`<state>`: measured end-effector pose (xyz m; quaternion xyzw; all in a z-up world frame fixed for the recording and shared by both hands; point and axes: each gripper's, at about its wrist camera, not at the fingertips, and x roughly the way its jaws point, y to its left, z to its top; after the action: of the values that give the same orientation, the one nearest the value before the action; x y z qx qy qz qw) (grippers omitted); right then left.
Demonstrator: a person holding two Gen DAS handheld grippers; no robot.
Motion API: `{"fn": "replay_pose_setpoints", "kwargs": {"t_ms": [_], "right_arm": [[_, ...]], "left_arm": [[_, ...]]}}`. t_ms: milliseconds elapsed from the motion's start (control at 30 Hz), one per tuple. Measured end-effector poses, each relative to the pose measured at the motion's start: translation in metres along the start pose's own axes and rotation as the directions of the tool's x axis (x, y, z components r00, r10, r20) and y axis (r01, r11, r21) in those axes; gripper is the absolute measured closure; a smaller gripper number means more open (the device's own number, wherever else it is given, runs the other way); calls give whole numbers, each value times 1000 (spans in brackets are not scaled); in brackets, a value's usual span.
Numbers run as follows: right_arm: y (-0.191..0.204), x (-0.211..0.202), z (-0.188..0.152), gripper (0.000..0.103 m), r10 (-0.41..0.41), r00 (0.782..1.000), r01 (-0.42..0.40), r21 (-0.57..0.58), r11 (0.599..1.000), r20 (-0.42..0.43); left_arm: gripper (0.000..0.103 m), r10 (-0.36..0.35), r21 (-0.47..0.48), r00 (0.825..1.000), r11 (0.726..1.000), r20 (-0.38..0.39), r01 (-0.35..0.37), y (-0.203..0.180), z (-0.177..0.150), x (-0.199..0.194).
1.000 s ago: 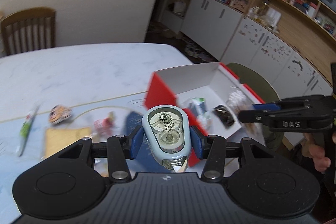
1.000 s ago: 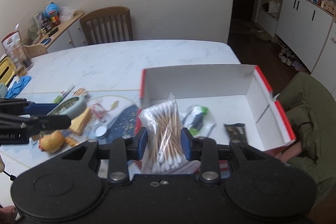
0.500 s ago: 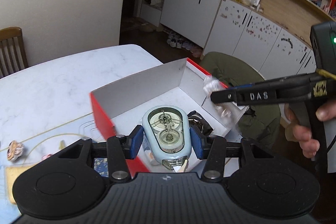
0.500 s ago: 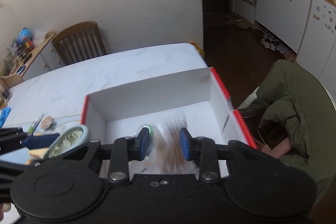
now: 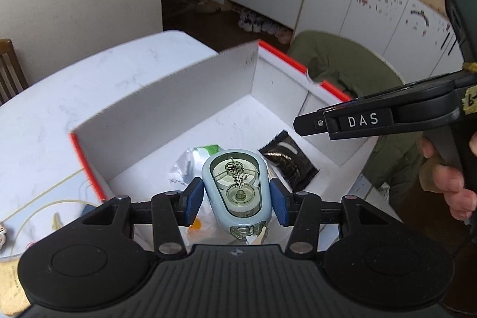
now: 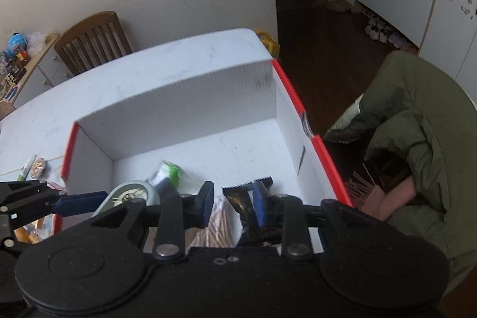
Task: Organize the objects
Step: 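Carry the swab bag and tape dispenser over the shoebox, then open both tools to release the swabs and dispenser into the box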
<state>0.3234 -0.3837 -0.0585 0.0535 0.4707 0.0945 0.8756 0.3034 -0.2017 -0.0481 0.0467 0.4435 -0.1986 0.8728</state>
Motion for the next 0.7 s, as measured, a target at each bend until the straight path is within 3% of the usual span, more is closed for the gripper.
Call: {"fn": "replay_pose_setpoints", "kwargs": {"t_ms": [533,633,700], "right_arm": [[-6,14,-8,74,41,998,-40,12,999,-45],[-5,13,-9,74,45,998,-44,11,999,-47],[-5,12,-9,74,44,998,-44,12,999,-47]], "left_arm": [[56,44,65,987,997,-157,-34,-9,2,58],[55,28,46,986,999,-162,-21,-6,1,59],[49,18,38,989,999,-149,-13,-4,1,55]]}}
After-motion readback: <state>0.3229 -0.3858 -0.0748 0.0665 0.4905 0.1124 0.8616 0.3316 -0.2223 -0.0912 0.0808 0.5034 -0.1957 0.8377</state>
